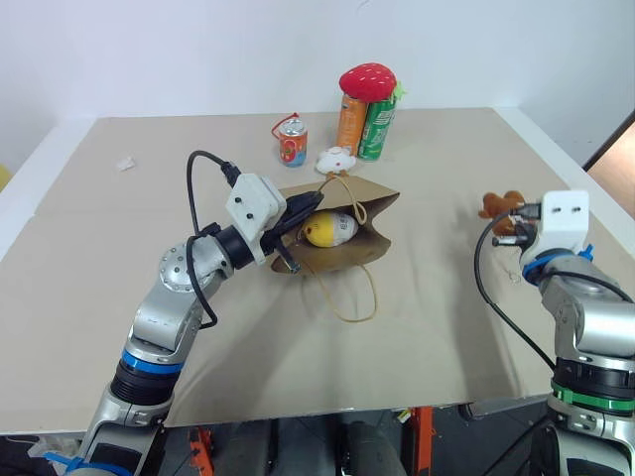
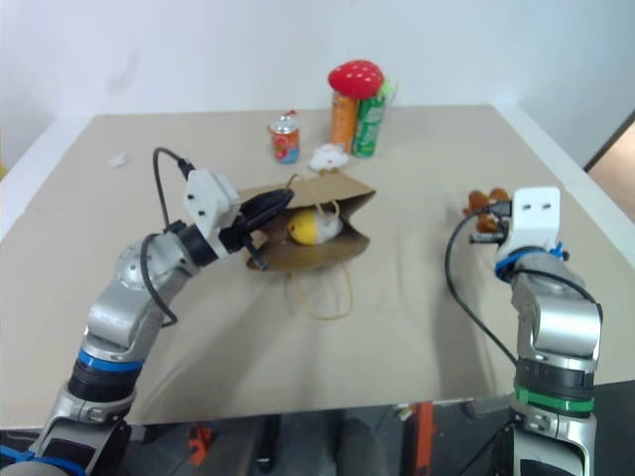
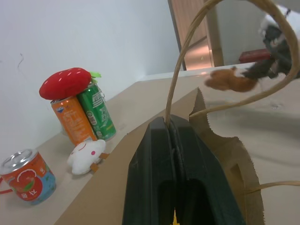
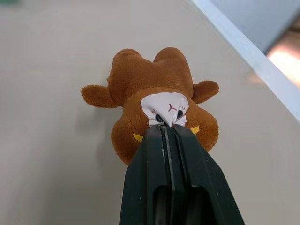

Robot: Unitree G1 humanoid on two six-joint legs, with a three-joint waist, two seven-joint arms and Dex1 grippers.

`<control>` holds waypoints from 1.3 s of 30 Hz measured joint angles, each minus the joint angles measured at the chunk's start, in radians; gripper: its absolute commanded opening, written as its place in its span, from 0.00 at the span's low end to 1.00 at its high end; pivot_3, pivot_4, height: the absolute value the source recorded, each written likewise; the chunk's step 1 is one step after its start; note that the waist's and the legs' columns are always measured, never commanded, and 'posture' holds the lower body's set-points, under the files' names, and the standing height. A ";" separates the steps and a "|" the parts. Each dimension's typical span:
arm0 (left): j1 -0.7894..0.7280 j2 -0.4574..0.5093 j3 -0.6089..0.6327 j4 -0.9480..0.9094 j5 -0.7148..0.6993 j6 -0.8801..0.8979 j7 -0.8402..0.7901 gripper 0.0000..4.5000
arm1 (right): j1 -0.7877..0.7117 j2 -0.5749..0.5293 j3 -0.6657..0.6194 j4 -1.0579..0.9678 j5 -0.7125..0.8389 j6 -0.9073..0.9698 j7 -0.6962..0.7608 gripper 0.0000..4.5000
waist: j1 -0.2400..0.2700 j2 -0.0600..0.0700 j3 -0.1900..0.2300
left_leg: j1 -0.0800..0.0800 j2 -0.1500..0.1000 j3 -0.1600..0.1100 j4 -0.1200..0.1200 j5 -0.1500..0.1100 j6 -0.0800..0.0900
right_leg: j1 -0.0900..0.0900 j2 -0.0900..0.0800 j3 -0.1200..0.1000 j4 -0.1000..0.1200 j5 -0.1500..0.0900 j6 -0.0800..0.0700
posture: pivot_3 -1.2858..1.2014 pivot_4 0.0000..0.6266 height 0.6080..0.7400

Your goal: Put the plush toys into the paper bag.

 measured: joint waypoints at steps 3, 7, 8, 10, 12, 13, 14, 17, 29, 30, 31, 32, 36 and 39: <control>-0.002 -0.005 -0.007 0.003 0.010 -0.006 0.000 0.00 | -0.069 -0.132 0.067 -0.085 0.145 0.106 0.218 0.01 | 0.000 0.000 0.000 | -0.001 0.000 0.001 0.000 0.000 0.000 | -0.001 -0.001 0.001 0.000 0.000 0.000 | 0.52 0.24 1.00; -0.003 -0.002 -0.003 0.007 0.012 -0.007 0.000 0.00 | -0.096 -0.251 0.072 -0.126 0.240 0.146 0.385 0.01 | 0.002 -0.001 0.000 | -0.001 0.001 -0.001 0.000 -0.001 0.000 | 0.001 -0.001 -0.002 -0.002 -0.001 0.000 | 0.52 0.24 1.00; -0.003 -0.002 -0.003 0.008 0.012 -0.008 0.000 0.00 | -0.104 -0.292 0.072 -0.128 0.293 0.172 0.455 0.01 | 0.002 -0.001 0.000 | -0.001 0.001 0.000 0.000 -0.001 0.000 | 0.001 -0.001 -0.002 -0.003 -0.001 0.000 | 0.52 0.24 1.00; -0.003 0.002 -0.002 0.010 0.018 -0.019 -0.001 0.00 | -0.135 -0.384 0.081 -0.129 0.399 0.230 0.604 0.01 | 0.002 -0.001 0.000 | -0.001 0.001 0.002 0.000 -0.002 0.000 | 0.000 -0.003 -0.002 -0.003 -0.001 0.000 | 0.52 0.24 1.00; -0.003 0.002 -0.003 0.014 0.023 -0.023 -0.002 0.00 | -0.152 -0.434 0.081 -0.137 0.473 0.243 0.703 0.01 | 0.002 -0.001 0.000 | -0.001 0.002 0.002 0.000 -0.003 -0.001 | 0.000 -0.003 -0.003 -0.003 -0.001 0.000 | 0.52 0.24 1.00; -0.003 0.002 -0.003 0.014 0.024 -0.023 -0.002 0.00 | -0.152 -0.436 0.081 -0.137 0.479 0.243 0.710 0.01 | 0.002 -0.001 0.000 | -0.001 0.002 0.002 0.000 -0.003 -0.001 | 0.000 -0.003 -0.002 -0.004 -0.001 0.000 | 0.52 0.24 1.00; -0.003 0.002 -0.003 0.016 0.025 -0.024 -0.003 0.00 | -0.149 -0.445 0.082 -0.138 0.495 0.242 0.737 0.01 | 0.002 -0.001 0.000 | -0.001 0.002 0.003 0.000 -0.003 -0.001 | 0.000 -0.003 -0.002 -0.004 -0.001 0.000 | 0.52 0.24 1.00; -0.003 0.003 -0.004 0.019 0.031 -0.029 -0.009 0.00 | -0.143 -0.464 0.083 -0.159 0.578 0.245 0.823 0.01 | 0.002 -0.001 0.000 | -0.001 0.002 0.003 0.000 -0.003 -0.001 | 0.000 -0.003 -0.002 -0.004 -0.001 -0.001 | 0.52 0.24 1.00; -0.007 -0.003 -0.002 0.025 0.042 -0.030 -0.011 0.00 | -0.148 -0.287 0.223 -0.220 0.637 0.188 0.717 0.01 | 0.002 -0.001 0.001 | -0.002 0.008 0.008 0.000 -0.003 -0.002 | -0.001 -0.003 -0.003 -0.005 0.000 -0.003 | 0.52 0.24 1.00; -0.007 -0.004 -0.002 0.025 0.042 -0.030 -0.010 0.00 | -0.149 -0.281 0.233 -0.220 0.631 0.178 0.710 0.01 | 0.002 -0.001 0.001 | -0.002 0.008 0.008 0.000 -0.003 -0.002 | -0.001 -0.003 -0.003 -0.005 0.000 -0.003 | 0.52 0.24 1.00; -0.007 -0.004 -0.002 0.025 0.041 -0.028 -0.007 0.00 | -0.149 -0.274 0.244 -0.219 0.621 0.165 0.705 0.01 | 0.002 -0.001 0.001 | -0.002 0.008 0.008 0.000 -0.003 -0.002 | -0.001 -0.002 -0.003 -0.005 0.000 -0.003 | 0.52 0.24 1.00; -0.008 -0.004 0.000 0.025 0.041 -0.026 -0.001 0.00 | -0.151 -0.268 0.263 -0.214 0.608 0.147 0.703 0.01 | 0.002 -0.001 0.001 | -0.002 0.008 0.008 0.000 -0.003 -0.001 | -0.001 -0.002 -0.003 -0.006 0.001 -0.003 | 0.52 0.24 1.00; -0.014 -0.006 0.011 0.025 0.040 -0.018 0.004 0.00 | -0.151 -0.260 0.322 -0.198 0.564 0.093 0.711 0.01 | 0.002 -0.001 0.001 | -0.002 0.008 0.008 0.000 -0.003 -0.001 | -0.001 -0.001 -0.003 -0.007 0.001 -0.002 | 0.52 0.24 1.00; -0.014 -0.004 0.011 0.025 0.040 -0.016 0.004 0.00 | -0.149 -0.273 0.323 -0.181 0.559 0.080 0.735 0.01 | 0.002 -0.001 0.001 | -0.002 0.008 0.008 0.000 -0.003 -0.001 | 0.000 -0.001 -0.003 -0.007 0.001 -0.002 | 0.52 0.24 1.00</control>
